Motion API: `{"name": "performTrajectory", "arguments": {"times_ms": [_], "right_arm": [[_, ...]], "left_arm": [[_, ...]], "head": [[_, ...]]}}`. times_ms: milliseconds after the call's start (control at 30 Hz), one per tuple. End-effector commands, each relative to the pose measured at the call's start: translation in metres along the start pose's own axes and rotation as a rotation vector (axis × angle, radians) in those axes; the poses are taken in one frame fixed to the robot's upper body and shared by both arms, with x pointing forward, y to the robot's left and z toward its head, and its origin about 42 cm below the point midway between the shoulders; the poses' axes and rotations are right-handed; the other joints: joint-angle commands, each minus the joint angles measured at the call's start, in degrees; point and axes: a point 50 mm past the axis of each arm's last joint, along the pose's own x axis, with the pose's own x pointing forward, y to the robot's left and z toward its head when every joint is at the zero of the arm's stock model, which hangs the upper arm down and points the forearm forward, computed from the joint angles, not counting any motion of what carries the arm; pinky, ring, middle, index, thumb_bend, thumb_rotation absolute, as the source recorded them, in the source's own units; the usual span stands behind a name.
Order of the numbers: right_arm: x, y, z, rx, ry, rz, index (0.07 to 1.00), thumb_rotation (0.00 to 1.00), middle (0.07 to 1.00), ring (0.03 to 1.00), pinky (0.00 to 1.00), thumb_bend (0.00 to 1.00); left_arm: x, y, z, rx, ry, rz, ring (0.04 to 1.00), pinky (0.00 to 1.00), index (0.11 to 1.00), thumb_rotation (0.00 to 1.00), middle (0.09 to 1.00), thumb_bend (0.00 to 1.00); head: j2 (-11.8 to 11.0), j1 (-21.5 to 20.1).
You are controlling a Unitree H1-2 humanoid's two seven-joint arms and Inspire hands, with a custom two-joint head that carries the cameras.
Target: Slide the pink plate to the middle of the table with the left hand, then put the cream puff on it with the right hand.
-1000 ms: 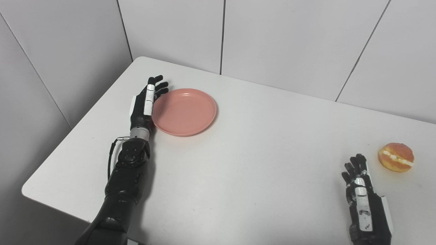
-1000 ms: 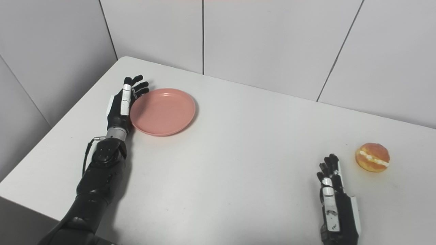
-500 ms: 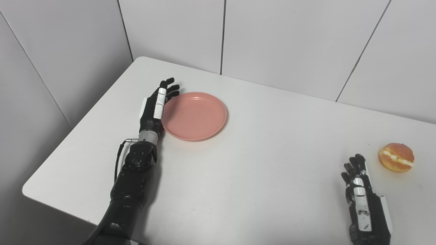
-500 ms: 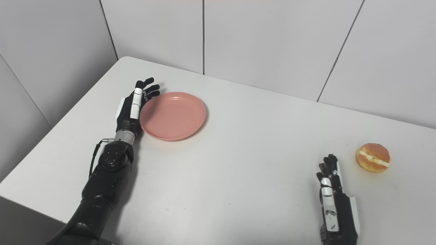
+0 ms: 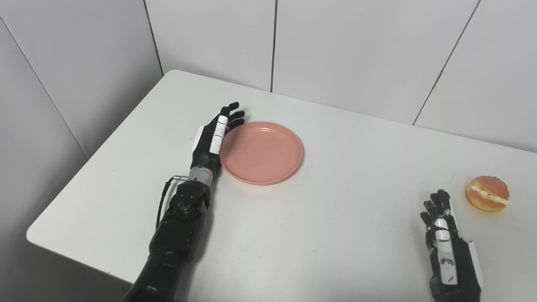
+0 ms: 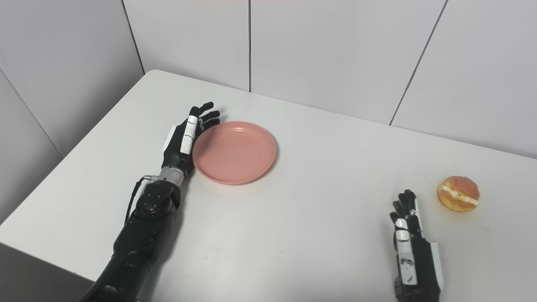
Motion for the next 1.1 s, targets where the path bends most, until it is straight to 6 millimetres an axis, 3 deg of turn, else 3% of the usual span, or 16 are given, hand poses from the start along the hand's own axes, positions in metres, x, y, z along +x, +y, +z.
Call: {"name": "performTrajectory", "arguments": {"times_ms": [0,233,467,633,1067], "right_arm": [[-0.001,0.000,-0.002,0.004,-0.013,-0.013,1.000,0.90,1.000,1.000,1.00,0.54],[0.000,0.003,-0.001,0.005,-0.021,-0.013,1.000,0.89,1.000,1.000,1.00,0.51],[0.000,0.009,-0.002,-0.016,-0.014,-0.013,1.000,0.88,1.000,1.000,1.00,0.56],[0.001,0.014,-0.002,-0.004,-0.002,-0.016,1.000,0.88,1.000,1.000,1.00,0.55],[0.008,0.027,-0.004,0.022,-0.003,-0.017,1.000,0.85,1.000,1.000,1.00,0.59]], "left_arm": [[-0.014,-0.013,-0.018,-0.012,0.070,-0.022,0.802,0.84,0.808,1.00,0.803,0.73],[-0.019,-0.027,-0.022,-0.059,0.097,-0.061,0.820,0.87,0.833,1.00,0.821,0.71],[-0.026,-0.038,-0.026,-0.076,0.093,-0.091,0.833,0.85,0.837,1.00,0.830,0.71],[-0.034,-0.047,-0.032,-0.073,0.093,-0.103,0.794,0.81,0.808,1.00,0.800,0.69],[-0.058,-0.068,-0.040,-0.084,0.140,-0.178,0.802,0.84,0.813,1.00,0.807,0.69]], "head": [[0.00,-0.02],[0.36,-3.05],[1.06,-8.22],[1.14,-9.17],[1.41,-17.59]]}}
